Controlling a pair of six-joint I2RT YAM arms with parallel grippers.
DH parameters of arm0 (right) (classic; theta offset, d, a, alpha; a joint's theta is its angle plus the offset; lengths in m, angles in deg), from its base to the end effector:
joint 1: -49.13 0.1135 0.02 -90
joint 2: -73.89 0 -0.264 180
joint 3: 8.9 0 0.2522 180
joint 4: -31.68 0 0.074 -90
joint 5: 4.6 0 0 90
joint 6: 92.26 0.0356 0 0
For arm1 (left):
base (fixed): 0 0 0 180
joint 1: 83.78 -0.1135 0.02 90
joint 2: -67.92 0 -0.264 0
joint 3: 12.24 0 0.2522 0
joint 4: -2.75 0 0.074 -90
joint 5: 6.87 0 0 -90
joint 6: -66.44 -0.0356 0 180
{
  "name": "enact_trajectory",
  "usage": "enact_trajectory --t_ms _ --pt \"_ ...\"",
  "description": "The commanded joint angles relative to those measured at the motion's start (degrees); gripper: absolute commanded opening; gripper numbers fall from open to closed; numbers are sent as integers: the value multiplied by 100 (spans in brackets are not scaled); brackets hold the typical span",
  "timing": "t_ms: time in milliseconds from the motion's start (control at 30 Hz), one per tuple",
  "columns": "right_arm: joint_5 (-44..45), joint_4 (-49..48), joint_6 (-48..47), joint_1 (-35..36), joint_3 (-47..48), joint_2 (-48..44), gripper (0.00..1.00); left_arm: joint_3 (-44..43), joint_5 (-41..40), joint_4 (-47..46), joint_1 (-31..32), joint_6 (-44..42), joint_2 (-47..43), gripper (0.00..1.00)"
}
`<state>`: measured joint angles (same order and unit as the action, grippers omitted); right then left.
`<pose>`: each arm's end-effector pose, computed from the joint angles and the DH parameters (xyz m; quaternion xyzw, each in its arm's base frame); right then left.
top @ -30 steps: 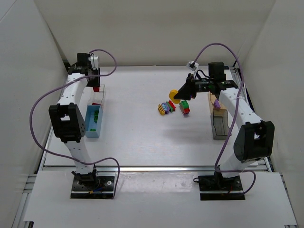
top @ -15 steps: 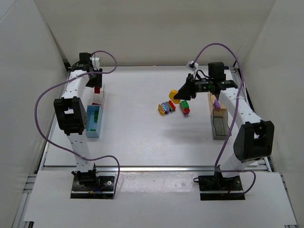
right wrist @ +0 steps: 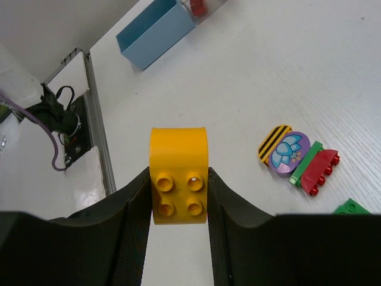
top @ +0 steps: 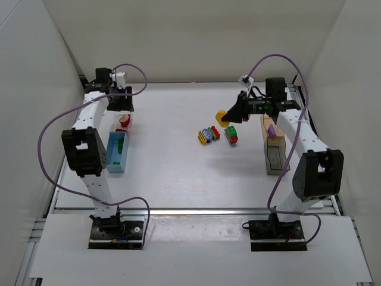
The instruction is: Sort the legos into containers by color
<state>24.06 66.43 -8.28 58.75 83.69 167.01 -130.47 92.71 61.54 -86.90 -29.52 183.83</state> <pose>0.3506 0.0911 0.3222 -0.3362 0.7249 0.4652 0.3809 0.4473 0.0184 0.2702 0.0477 0.9533 -0.0570 0.2929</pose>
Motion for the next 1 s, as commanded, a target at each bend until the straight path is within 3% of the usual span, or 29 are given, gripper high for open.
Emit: enact_trajectory --t_ms 0,100,233,333,467,500,667,800,967 --pt "0 -315 251 -172 -43 -127 0 172 859 -364 65 164 -1132 73" --pt "-316 -332 391 -233 -78 -145 0 251 2245 -311 92 366 -1405 72" --pt "-581 -385 846 -374 -175 -189 0 523 4782 -276 249 1041 -1458 70" --pt "207 -54 1190 -672 -262 -364 0 1120 5360 -906 520 1708 -1659 74" --pt "1473 632 1078 -1200 -403 -680 0 1569 4799 -1120 891 1765 -2178 98" --pt "1807 721 1007 -1331 -429 -821 0 1622 4677 -1102 996 1730 -2335 100" --pt "2416 1580 41 -1560 -474 -1217 0 1956 4571 -1049 1295 1097 -2863 99" --pt "2777 2206 -698 -1666 -622 -1577 0 2097 4701 -1295 1164 2107 -2891 99" --pt "3365 2532 -1261 -1815 -1061 -1990 0 1412 3182 -348 1182 1003 -2934 100"
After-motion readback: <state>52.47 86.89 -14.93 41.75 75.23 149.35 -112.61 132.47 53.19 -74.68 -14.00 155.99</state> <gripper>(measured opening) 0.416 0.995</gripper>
